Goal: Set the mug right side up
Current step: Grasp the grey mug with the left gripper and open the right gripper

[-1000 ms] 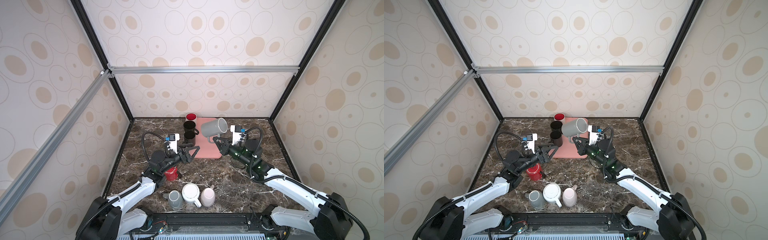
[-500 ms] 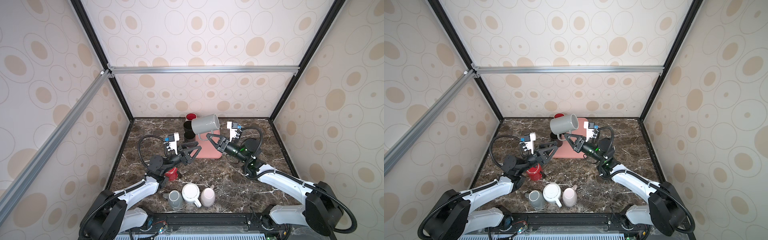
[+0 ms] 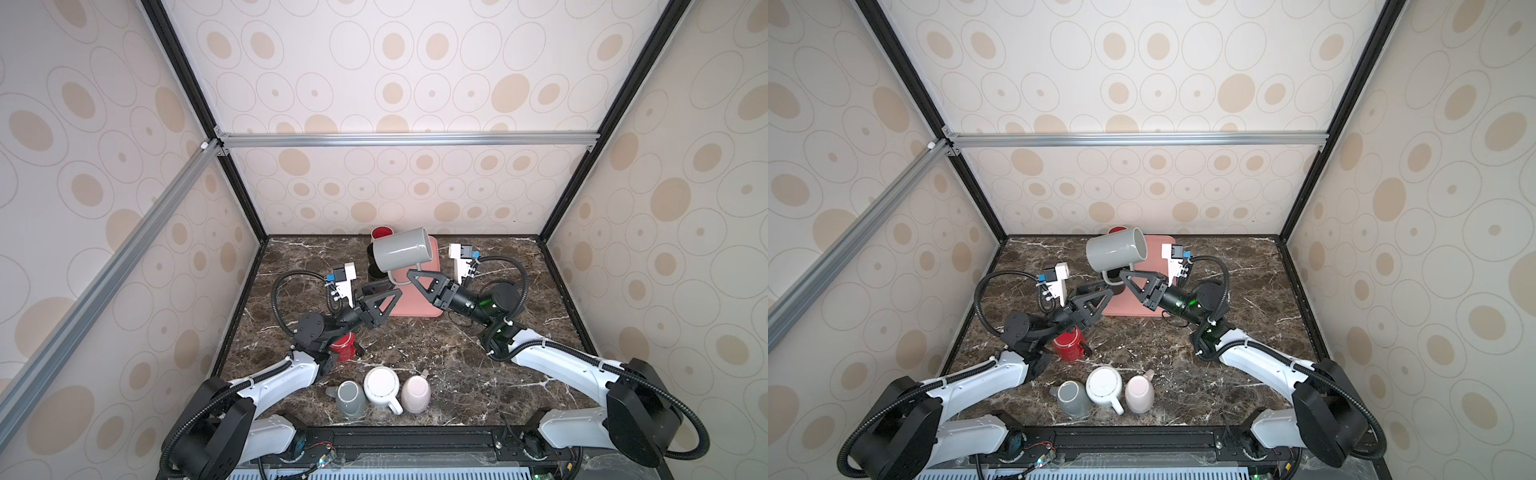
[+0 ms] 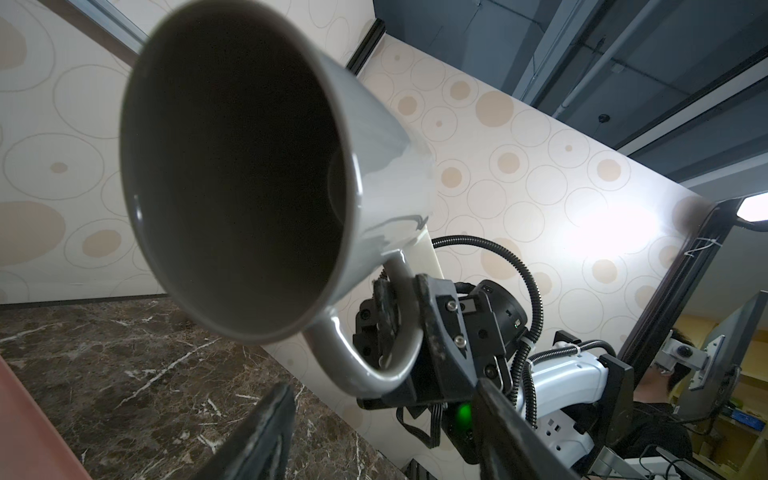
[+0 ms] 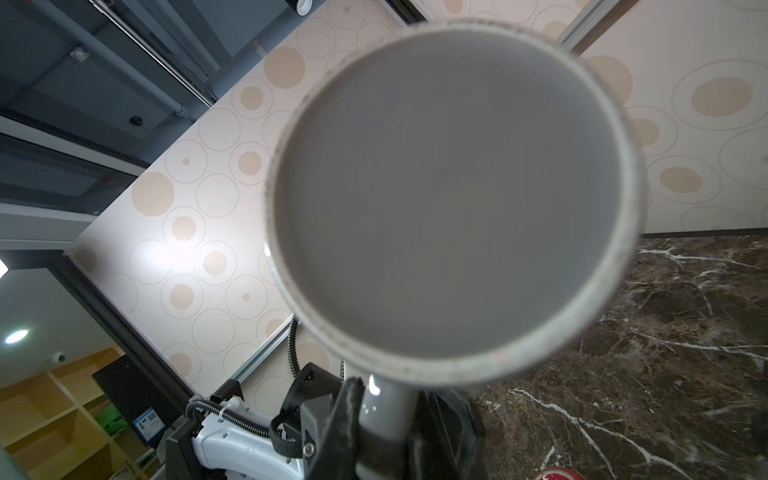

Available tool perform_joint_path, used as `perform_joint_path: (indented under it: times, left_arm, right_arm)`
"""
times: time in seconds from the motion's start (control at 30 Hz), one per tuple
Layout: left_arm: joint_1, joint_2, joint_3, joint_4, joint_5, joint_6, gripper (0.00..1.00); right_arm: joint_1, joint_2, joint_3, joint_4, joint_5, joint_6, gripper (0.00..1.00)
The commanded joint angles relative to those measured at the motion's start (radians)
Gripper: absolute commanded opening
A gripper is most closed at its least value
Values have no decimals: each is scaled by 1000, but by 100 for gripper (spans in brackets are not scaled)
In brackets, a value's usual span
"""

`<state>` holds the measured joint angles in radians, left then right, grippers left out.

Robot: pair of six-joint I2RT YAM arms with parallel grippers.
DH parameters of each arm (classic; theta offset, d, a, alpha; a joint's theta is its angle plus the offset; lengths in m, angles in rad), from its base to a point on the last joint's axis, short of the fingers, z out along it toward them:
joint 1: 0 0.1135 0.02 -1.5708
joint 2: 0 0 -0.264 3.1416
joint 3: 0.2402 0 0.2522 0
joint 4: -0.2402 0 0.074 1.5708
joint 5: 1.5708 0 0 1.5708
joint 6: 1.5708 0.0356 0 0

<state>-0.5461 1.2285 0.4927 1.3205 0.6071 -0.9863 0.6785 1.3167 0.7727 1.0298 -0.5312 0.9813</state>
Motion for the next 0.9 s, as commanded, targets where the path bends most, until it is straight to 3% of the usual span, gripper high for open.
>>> perform_joint_path:
  times: [0.0,0.4,0.6,0.63,0.87]
  left_arm:
    - [-4,-13,59,49,6,-6,62]
    - [-4,-26,63,32,-19,-11,27]
    - [-5,-46,75,-47,-48,21,4]
    - [-4,-52,80,-81,-52,33,0]
    - [-5,-122,105,-267,-79,132,0]
  right_arm:
    - [16,-7,31,149,-39,-5,0]
    - [30,15,15,141,-54,0,0]
    - [31,-7,5,94,-49,-21,1]
    - [30,-13,1,80,-41,-26,4]
    - [29,-92,-42,-61,7,-104,28]
